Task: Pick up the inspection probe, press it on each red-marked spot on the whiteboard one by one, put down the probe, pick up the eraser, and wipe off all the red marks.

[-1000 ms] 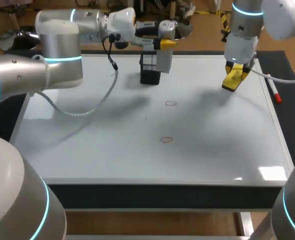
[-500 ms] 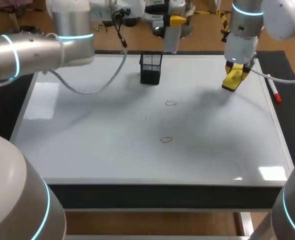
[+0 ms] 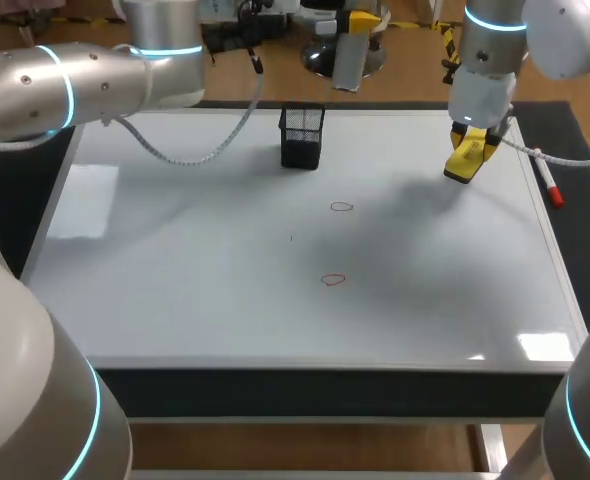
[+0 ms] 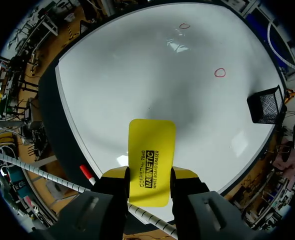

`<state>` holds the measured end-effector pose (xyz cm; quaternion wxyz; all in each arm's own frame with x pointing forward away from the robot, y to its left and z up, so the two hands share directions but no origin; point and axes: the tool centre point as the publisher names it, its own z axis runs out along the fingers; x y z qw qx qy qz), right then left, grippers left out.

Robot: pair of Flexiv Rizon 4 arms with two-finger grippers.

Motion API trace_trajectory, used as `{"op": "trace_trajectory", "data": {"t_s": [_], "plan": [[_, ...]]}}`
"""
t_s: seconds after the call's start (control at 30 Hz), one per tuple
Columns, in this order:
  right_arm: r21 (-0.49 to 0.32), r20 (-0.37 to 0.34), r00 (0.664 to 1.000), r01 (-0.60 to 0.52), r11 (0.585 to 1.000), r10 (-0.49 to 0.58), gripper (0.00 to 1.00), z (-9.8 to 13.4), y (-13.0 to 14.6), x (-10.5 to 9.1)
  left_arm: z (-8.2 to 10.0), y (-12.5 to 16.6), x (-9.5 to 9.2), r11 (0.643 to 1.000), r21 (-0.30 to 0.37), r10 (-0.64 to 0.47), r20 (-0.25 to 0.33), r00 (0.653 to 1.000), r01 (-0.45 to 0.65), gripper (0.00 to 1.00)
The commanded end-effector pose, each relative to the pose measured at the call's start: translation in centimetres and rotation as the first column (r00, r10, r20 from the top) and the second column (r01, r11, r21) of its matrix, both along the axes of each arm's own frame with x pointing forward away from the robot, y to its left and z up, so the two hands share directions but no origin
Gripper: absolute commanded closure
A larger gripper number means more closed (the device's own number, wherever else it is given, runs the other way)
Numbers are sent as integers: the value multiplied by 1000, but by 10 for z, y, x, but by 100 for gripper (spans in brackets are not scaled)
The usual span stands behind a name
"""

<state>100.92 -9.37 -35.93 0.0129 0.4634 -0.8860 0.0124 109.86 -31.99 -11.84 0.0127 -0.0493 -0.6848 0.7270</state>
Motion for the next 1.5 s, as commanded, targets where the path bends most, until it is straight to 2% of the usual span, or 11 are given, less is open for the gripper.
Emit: {"op": "trace_trajectory", "data": {"t_s": [0.03, 0.4, 1.13, 1.5], "plan": [[-4, -2, 1000, -2, 1000, 2, 100, 1, 0, 1, -3, -3, 13, 997, -2, -77, -5, 997, 77, 100], [-4, -2, 1000, -2, 1000, 2, 100, 1, 0, 1, -10, -4, 18, 997, 1, -81, -12, 997, 81, 100], [-4, -2, 1000, -2, 1000, 2, 100, 1, 0, 1, -10, -4, 19, 997, 1, -81, -11, 997, 81, 100], [-40, 10, 994, -109, 993, 110, 100, 7, 43, -11, -10, -4, 19, 997, 1, -81, -11, 997, 81, 100]]}}
